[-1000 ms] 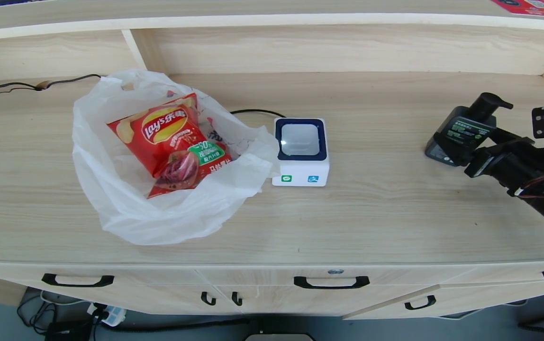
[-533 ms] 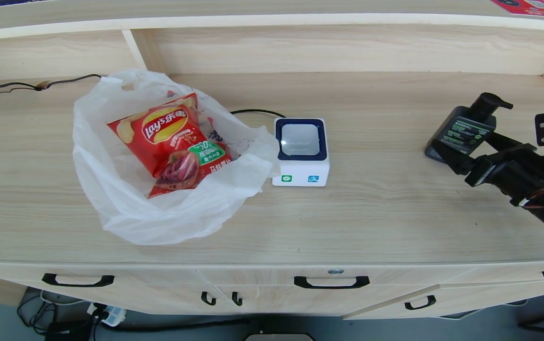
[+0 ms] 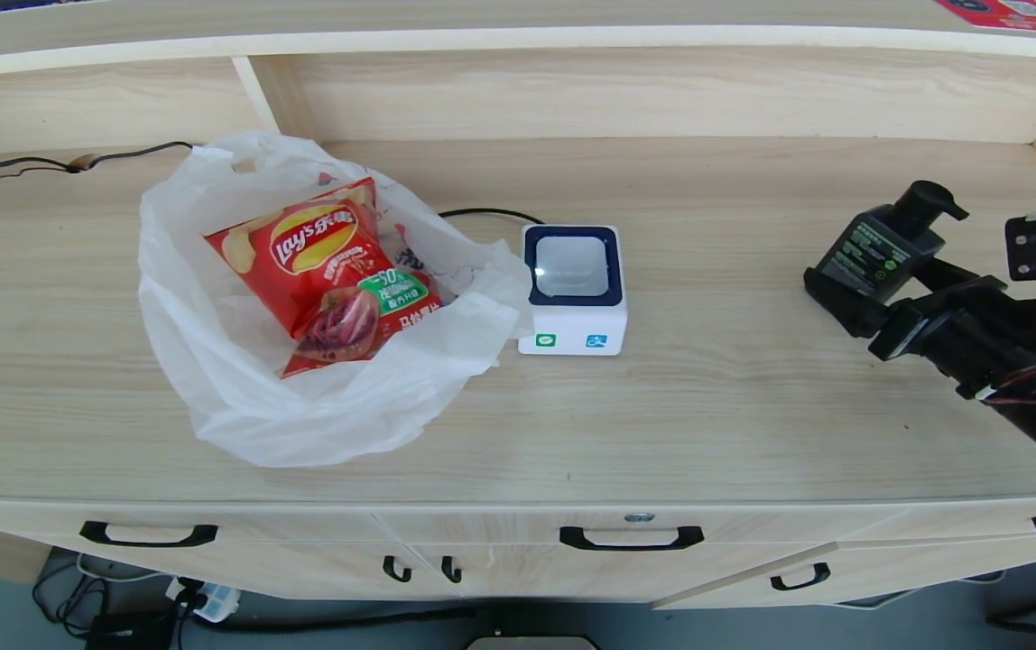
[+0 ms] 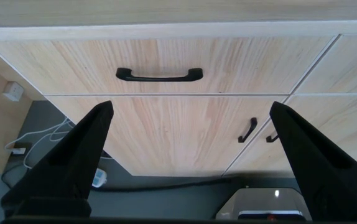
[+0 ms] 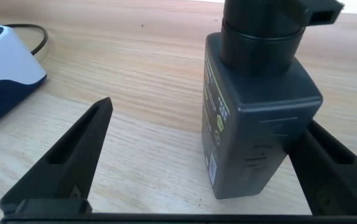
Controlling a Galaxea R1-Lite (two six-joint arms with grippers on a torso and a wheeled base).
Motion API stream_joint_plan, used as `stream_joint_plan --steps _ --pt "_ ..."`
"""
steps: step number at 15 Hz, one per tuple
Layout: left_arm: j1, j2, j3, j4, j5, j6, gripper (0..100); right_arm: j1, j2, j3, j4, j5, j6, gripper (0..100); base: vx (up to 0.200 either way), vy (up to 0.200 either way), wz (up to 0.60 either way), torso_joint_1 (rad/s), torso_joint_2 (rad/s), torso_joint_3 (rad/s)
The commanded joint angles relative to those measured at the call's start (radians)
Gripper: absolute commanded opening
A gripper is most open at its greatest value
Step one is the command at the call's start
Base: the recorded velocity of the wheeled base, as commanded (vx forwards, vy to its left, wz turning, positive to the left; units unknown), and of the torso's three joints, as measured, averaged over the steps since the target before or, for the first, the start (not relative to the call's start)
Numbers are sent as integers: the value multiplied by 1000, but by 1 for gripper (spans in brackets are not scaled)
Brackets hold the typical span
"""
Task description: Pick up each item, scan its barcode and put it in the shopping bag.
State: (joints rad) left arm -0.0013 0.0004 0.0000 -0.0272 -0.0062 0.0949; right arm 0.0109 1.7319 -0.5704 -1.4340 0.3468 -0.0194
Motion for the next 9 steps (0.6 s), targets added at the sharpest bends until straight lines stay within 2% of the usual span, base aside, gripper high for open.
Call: stream_joint_plan --steps 1,5,9 --pt "1 0 0 0 0 0 100 -8 24 -20 0 -5 -1 100 0 0 0 0 0 0" --pt "1 0 0 0 0 0 100 -14 92 -101 0 -74 7 100 0 0 0 0 0 0" --pt "0 0 0 0 0 0 100 -43 109 -132 0 -75 16 100 0 0 0 0 0 0"
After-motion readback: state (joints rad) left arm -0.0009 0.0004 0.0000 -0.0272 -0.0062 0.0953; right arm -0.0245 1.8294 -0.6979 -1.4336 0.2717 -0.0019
